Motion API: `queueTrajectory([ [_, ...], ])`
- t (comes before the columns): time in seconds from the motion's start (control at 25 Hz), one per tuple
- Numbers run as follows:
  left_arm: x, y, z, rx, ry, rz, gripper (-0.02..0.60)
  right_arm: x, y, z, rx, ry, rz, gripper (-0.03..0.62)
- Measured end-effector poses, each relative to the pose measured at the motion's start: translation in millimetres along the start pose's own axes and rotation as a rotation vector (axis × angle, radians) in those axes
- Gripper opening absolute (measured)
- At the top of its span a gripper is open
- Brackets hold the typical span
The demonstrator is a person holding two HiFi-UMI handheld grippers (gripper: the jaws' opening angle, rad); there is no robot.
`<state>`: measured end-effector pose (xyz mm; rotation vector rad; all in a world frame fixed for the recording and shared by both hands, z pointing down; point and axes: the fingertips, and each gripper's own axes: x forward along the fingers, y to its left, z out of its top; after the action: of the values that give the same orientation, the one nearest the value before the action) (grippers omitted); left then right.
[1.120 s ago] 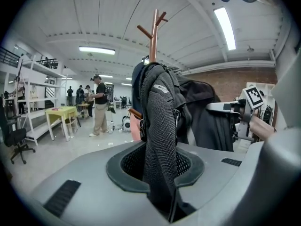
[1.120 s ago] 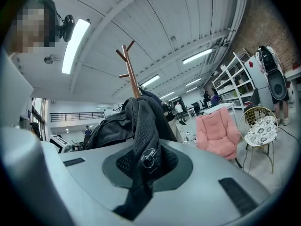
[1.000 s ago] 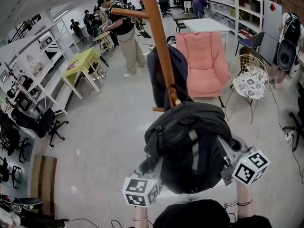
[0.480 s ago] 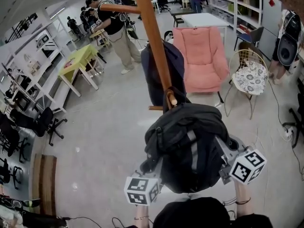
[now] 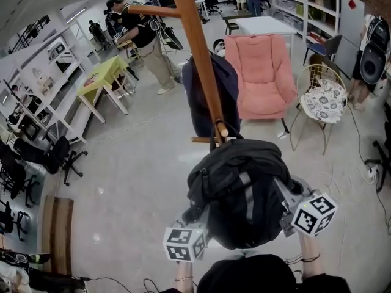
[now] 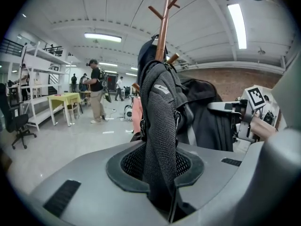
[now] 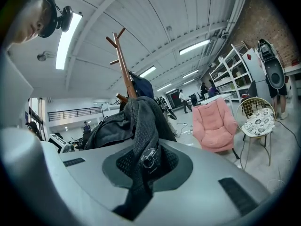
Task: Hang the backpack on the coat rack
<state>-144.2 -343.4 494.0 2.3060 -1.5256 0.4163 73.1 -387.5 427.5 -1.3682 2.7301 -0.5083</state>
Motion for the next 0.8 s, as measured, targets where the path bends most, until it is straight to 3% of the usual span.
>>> queueTrajectory([
  [0.52, 9.1, 9.3, -9.9, 0.008, -0.019, 0.025, 0.098, 8.6, -9.6, -12.6, -0.013, -0.018, -0.005, 0.034],
  [0.8, 19.7, 17.5, -10.5, 0.027, -0.049, 0.041, 0.152, 16.7, -17.9, -14.3, -0.046, -0.030, 0.009, 0.037],
])
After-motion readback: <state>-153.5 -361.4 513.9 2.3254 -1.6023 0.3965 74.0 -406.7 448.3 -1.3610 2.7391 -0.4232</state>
